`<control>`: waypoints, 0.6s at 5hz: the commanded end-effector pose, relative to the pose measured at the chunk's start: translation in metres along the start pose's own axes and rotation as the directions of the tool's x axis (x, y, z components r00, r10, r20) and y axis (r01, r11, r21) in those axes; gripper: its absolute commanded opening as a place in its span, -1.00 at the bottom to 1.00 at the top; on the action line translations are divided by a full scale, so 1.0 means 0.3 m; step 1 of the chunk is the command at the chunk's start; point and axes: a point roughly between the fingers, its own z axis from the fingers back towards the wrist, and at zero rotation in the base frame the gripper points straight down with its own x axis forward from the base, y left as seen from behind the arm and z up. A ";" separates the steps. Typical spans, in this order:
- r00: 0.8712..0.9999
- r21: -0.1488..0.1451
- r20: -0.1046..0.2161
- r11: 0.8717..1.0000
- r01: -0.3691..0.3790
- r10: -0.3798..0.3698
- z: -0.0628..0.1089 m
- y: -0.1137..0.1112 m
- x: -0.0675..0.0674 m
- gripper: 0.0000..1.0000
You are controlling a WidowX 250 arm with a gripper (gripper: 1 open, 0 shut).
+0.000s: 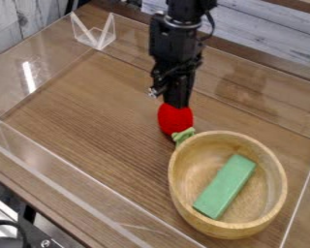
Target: Move the red object to the left side of the table
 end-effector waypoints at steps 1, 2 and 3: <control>1.000 -0.106 -0.030 0.994 -0.001 -0.002 0.138 0.003 0.008 -1.00; 0.999 -0.117 -0.040 0.993 -0.020 0.015 0.164 0.032 0.019 -1.00; 0.999 -0.112 -0.022 0.993 0.026 -0.028 0.112 0.030 -0.007 1.00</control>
